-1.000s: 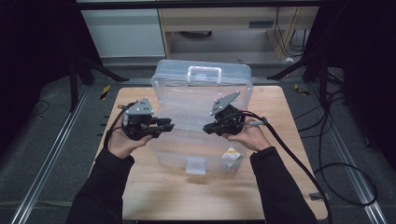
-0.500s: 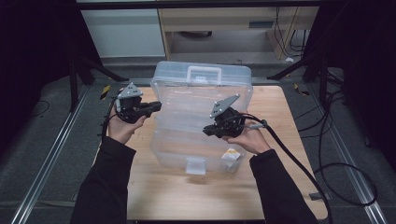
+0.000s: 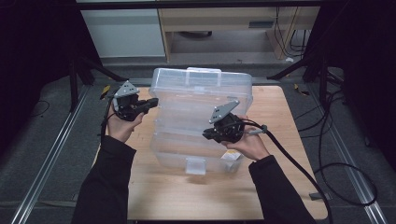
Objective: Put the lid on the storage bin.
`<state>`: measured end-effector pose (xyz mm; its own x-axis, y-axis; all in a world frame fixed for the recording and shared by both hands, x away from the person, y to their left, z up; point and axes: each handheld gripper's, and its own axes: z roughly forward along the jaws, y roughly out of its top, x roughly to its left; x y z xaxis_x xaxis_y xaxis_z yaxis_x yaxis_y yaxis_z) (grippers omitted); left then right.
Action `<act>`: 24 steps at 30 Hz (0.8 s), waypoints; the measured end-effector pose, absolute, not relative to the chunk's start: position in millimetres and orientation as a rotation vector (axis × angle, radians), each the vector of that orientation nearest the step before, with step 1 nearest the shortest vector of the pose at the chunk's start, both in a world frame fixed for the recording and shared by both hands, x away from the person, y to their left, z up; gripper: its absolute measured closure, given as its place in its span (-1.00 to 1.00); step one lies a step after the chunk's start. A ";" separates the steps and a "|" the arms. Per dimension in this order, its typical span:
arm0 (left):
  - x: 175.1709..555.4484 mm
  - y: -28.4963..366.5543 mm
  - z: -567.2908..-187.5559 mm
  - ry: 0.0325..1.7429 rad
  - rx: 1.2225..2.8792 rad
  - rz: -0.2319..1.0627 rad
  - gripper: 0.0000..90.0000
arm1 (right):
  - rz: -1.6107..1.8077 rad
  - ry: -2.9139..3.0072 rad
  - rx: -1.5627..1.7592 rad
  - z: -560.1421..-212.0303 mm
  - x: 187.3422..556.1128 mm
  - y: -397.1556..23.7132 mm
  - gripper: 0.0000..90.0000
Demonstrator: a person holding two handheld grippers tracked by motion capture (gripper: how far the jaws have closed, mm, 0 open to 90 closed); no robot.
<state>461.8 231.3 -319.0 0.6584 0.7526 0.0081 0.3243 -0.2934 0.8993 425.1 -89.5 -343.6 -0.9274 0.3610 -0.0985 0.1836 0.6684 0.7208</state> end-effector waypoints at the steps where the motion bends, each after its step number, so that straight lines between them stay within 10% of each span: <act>1: 461.6 231.4 -319.2 0.849 1.886 0.542 0.99 | 1.107 2.650 0.438 -344.2 424.5 -89.5 0.86; 24: 435.4 239.4 -329.7 0.808 1.923 0.522 0.99 | 1.270 2.348 0.780 -341.8 390.8 -153.2 0.94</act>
